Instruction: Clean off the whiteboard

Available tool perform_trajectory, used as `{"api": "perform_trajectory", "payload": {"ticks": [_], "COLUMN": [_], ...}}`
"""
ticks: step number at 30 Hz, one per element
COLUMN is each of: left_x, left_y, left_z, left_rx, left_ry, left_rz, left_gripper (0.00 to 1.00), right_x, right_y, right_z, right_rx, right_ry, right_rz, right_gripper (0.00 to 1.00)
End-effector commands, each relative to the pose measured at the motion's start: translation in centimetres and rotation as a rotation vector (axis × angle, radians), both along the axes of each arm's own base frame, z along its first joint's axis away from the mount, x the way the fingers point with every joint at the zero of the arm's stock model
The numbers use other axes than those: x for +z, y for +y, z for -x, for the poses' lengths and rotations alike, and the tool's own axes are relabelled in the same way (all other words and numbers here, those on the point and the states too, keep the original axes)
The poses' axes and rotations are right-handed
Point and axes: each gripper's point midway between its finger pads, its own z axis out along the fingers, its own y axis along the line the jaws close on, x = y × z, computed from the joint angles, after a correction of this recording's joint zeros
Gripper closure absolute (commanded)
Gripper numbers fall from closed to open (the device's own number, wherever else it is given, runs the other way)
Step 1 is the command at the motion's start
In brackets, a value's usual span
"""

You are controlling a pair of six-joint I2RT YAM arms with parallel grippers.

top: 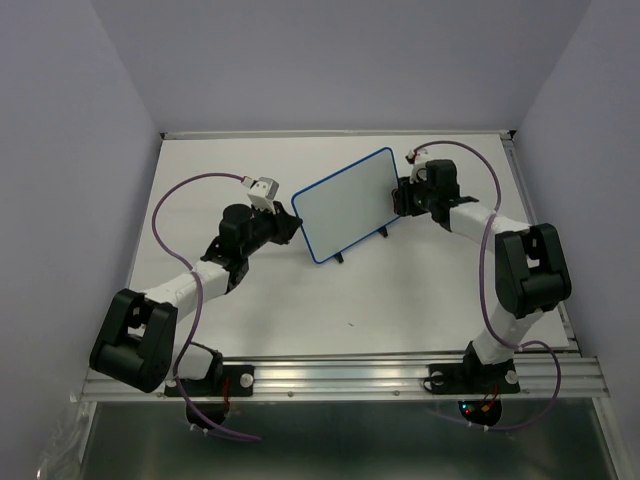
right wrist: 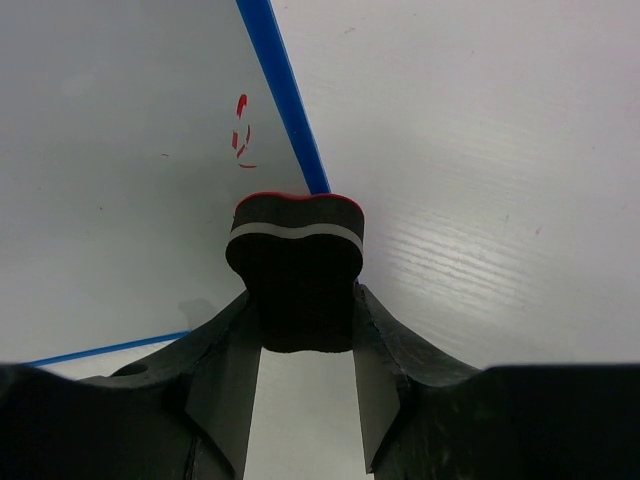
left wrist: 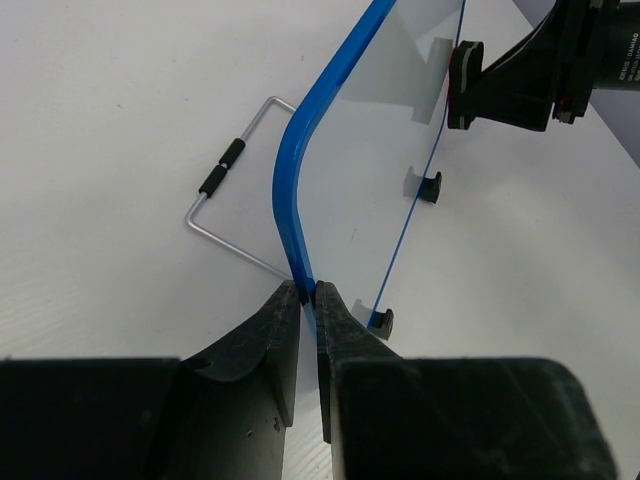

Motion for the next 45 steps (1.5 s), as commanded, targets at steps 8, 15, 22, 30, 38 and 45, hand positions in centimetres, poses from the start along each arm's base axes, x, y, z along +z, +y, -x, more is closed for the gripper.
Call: {"api": "perform_trajectory", "payload": {"ticks": [8, 15, 22, 30, 38, 45], "left_x": [-0.7, -0.6, -0.7, -0.7, -0.8, -0.8], "left_y": [0.0, 0.0, 0.0, -0.1, -0.1, 0.0], "left_z": [0.2, 0.2, 0.1, 0.1, 0.2, 0.2], "left_rx": [-0.010, -0.008, -0.007, -0.009, -0.007, -0.007], "left_ry": [0.002, -0.002, 0.002, 0.002, 0.003, 0.004], "left_rz": [-0.038, -0.039, -0.039, -0.039, -0.040, -0.039], "left_gripper": [1.00, 1.00, 1.00, 1.00, 1.00, 1.00], "right_x": [8.7, 8.5, 3.5, -0.2, 4.2, 7.3], "right_y": [-0.6, 0.5, 0.8, -0.8, 0.0, 0.5], "right_z": [-5.1, -4.6, -1.5, -0.5, -2.4, -4.5], "right_rx": [-0.082, -0.032, -0.026, -0.100, -0.088, -0.079], "right_ry": [-0.209, -0.191, -0.076, -0.008, -0.099, -0.155], "right_rz": [-0.009, -0.046, -0.060, -0.006, -0.047, -0.056], "right_gripper": [0.99, 0.99, 0.99, 0.99, 0.99, 0.99]}}
